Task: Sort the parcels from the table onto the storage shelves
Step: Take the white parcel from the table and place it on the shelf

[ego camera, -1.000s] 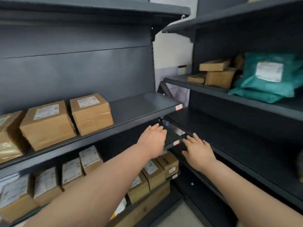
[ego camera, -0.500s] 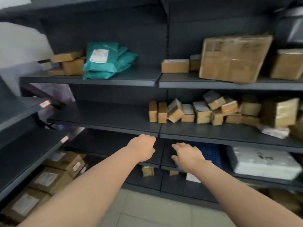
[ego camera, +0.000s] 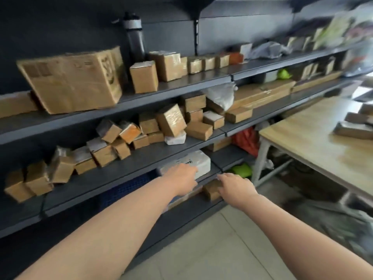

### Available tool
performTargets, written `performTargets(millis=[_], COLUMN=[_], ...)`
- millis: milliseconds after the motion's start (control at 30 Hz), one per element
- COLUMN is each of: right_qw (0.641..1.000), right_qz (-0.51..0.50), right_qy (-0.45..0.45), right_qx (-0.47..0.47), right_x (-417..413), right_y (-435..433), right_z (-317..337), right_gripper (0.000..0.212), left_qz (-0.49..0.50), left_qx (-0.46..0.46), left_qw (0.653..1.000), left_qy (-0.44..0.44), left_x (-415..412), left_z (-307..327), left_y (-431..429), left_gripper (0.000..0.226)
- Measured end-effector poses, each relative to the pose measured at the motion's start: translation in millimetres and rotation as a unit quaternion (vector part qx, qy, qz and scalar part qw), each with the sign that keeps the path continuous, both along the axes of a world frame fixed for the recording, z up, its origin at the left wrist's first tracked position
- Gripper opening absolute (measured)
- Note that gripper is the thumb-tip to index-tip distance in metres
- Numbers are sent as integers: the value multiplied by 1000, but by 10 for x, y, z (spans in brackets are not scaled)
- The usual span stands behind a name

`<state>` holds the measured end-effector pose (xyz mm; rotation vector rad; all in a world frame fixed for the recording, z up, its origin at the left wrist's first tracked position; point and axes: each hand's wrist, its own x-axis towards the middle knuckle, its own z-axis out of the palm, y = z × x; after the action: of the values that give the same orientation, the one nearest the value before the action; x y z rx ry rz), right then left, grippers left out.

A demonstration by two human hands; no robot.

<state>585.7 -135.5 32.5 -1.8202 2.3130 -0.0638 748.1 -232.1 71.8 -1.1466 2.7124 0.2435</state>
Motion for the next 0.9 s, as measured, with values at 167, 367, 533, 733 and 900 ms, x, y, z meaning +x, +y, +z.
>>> performTargets(millis=[167,367,533,733,900], right_qw=[992,970,942,899,861], right_qz=[-124,-239,-333,-438,-509], right_qy=[17,34,28,27,15], right_qx=[9,27,22,12,10], right_x=[-825,-1710,-2266,-2703,-3047], right_y=[332,539,693,1110,1448], right_z=[-47,13,68,45,-17], right_gripper=[40,45,51,48,44], left_qz=[-104,-194,-270,-341,-395], left_qx=[8,27,53,78,88], left_qw=[994,980,960,936,914], left_qy=[14,44,57,37,19], left_x=[-1065,-2233,-3081,-3871,-4435], left_z=[-22,-13,-57,-174,-210], left_y=[-65,-275,-397,-256,124], left_gripper=[43,48,49,54,54])
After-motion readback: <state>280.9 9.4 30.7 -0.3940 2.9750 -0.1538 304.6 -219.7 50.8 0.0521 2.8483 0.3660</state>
